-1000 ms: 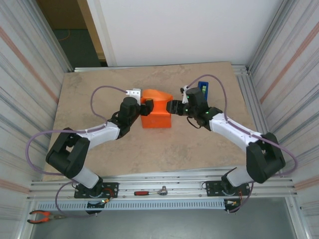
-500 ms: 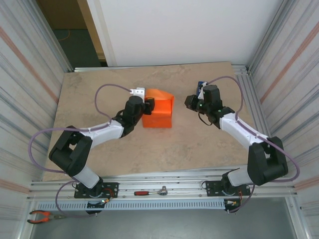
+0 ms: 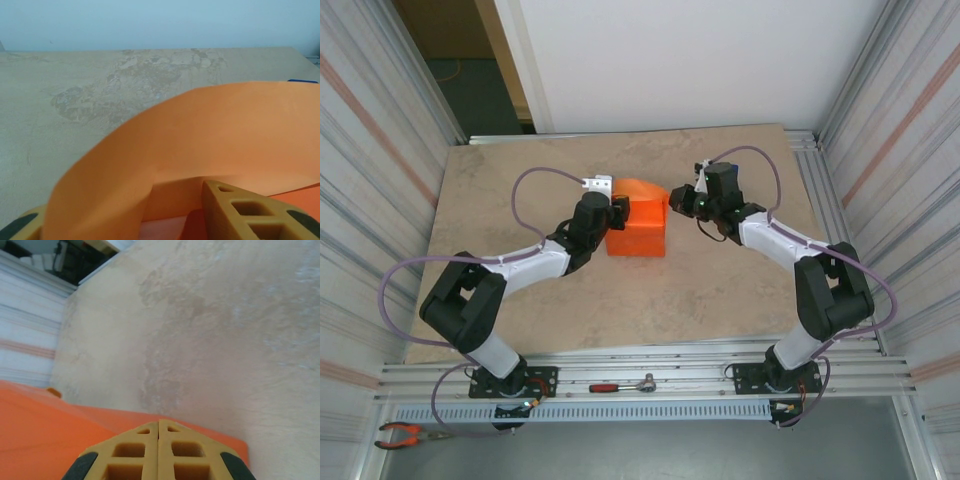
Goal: Wrap the gift box in paper
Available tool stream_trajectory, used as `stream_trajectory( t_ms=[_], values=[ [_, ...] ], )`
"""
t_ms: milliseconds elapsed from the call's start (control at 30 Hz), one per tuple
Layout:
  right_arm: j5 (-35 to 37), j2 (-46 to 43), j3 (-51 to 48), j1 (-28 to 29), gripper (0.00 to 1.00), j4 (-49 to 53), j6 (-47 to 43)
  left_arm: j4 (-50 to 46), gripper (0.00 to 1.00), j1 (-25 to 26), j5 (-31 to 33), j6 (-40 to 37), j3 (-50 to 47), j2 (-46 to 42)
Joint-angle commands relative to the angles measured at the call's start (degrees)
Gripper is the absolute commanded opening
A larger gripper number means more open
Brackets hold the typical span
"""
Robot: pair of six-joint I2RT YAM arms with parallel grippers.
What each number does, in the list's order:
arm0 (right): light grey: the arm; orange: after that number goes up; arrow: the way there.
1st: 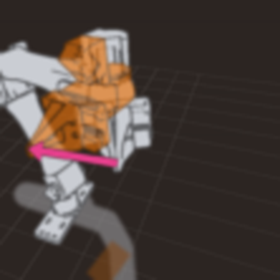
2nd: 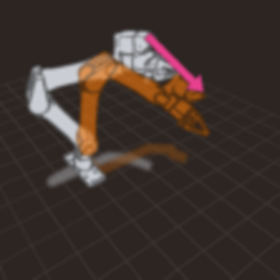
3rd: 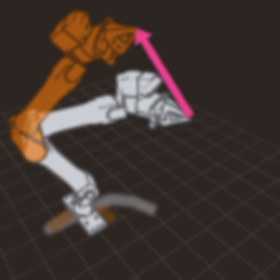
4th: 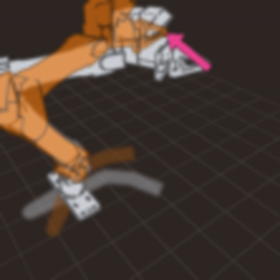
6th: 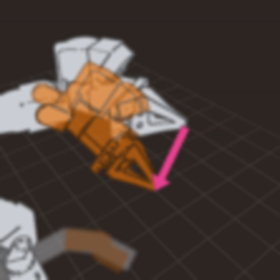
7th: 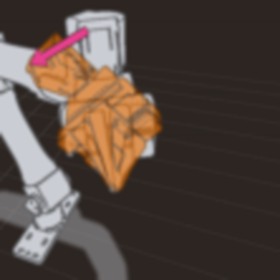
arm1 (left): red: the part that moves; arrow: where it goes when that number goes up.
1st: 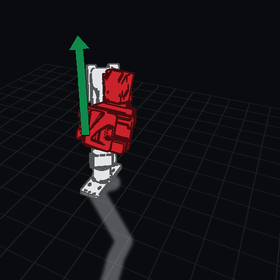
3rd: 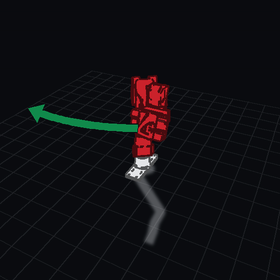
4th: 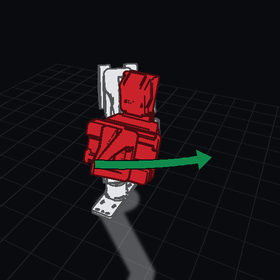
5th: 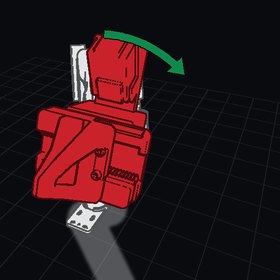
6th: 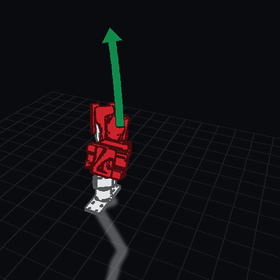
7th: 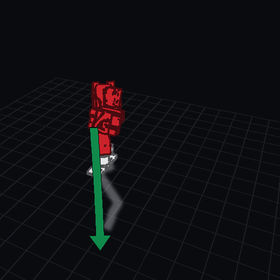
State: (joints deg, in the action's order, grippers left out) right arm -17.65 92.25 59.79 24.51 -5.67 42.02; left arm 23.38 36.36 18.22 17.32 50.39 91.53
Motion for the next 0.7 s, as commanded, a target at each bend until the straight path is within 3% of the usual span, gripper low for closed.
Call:
stream_trajectory(
  t_ms=[0, 400, 667],
  values=[
    [-0.49, -0.39, 1.86, 1.61, 0.00, -0.97, 0.48, -4.13, 0.46, 0.47, 1.25, -0.18, 0.72, 1.46],
    [-0.59, -0.69, 2.35, 5.06, 0.00, 0.82, -1.03, -4.86, 0.43, 0.56, 1.35, -0.05, 1.45, 1.81],
    [2.54, 0.37, 4.65, 8.18, 0.00, 7.67, -7.34, -5.10, 0.42, 0.56, 1.34, 0.10, 1.64, 1.90]
  ],
)
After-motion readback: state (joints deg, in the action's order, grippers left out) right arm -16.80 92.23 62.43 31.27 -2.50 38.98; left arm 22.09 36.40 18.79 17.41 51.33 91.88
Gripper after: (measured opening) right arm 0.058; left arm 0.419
